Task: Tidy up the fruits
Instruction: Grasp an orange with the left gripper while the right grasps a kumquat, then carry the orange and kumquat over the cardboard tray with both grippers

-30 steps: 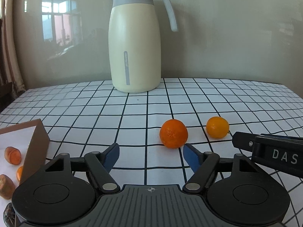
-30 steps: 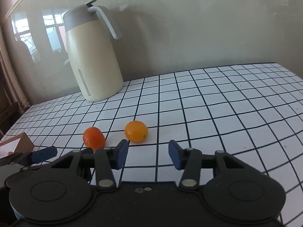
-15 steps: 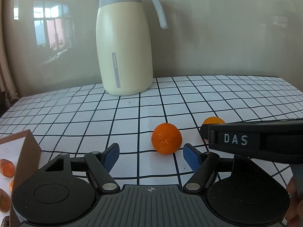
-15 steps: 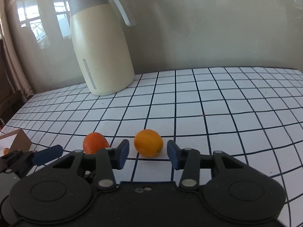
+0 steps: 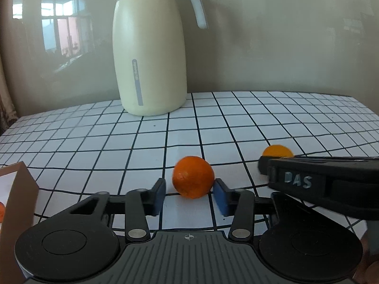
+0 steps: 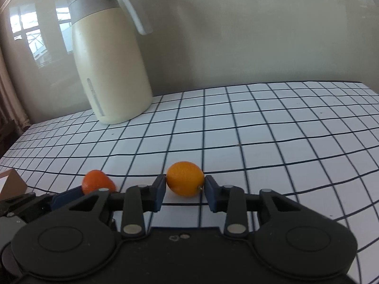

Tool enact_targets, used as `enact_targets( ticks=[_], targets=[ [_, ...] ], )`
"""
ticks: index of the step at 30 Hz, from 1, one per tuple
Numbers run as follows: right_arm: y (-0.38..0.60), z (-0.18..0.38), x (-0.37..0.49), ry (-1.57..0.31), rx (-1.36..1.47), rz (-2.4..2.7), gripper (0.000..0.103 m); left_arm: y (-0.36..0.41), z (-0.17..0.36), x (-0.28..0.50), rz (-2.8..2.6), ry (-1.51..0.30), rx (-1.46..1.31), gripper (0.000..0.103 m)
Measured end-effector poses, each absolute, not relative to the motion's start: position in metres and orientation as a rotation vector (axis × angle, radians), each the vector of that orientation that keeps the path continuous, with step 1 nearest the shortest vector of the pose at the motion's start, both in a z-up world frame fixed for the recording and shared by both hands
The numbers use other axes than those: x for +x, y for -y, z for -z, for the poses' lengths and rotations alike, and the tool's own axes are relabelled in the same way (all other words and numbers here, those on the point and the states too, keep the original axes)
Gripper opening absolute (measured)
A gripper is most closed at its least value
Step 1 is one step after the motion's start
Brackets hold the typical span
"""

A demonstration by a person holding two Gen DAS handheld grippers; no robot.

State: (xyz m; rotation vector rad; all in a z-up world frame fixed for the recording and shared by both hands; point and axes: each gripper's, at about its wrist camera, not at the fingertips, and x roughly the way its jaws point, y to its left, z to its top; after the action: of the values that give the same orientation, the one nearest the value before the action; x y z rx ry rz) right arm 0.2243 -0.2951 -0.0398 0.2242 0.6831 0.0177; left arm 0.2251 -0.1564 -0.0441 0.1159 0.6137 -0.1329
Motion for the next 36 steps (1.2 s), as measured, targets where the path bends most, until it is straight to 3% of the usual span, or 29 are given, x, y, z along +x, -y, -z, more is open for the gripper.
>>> enact_targets(
  ticks=[3,5,18,21,23,29,30,31,32,34,36],
  targets=[
    [0.3,0.039,0.221,-0.693,0.225,-0.023,0.027,0.153,0.044,0.224,0.128,-0.612,0.1,0.044],
    [0.302,0.037,0.215,-0.694,0.225,-0.028,0.027,0.153,0.043,0.223,0.127,-0.605,0.12,0.038],
    [0.306,0.035,0.205,-0.691,0.235,-0.053,0.031,0.145,0.042,0.218,0.129,-0.609,0.183,0.038],
    [0.305,0.036,0.207,-0.683,0.24,-0.056,0.033,0.144,0.042,0.22,0.129,-0.612,0.173,0.048],
    [0.304,0.037,0.208,-0.686,0.242,-0.056,0.034,0.143,0.041,0.221,0.124,-0.61,0.165,0.071],
    [0.303,0.037,0.209,-0.679,0.241,-0.054,0.033,0.137,0.038,0.225,0.103,-0.575,0.126,0.075],
    [0.303,0.037,0.209,-0.679,0.239,-0.053,0.033,0.135,0.038,0.227,0.1,-0.582,0.106,0.074],
    [0.303,0.037,0.209,-0.68,0.236,-0.052,0.032,0.132,0.04,0.229,0.101,-0.592,0.077,0.065],
    [0.303,0.037,0.209,-0.682,0.234,-0.05,0.032,0.129,0.041,0.231,0.103,-0.601,0.059,0.05],
    [0.302,0.038,0.211,-0.687,0.232,-0.049,0.03,0.128,0.044,0.234,0.121,-0.627,0.043,0.041],
    [0.302,0.039,0.212,-0.686,0.234,-0.049,0.027,0.129,0.044,0.233,0.121,-0.621,0.05,0.039]
  ],
)
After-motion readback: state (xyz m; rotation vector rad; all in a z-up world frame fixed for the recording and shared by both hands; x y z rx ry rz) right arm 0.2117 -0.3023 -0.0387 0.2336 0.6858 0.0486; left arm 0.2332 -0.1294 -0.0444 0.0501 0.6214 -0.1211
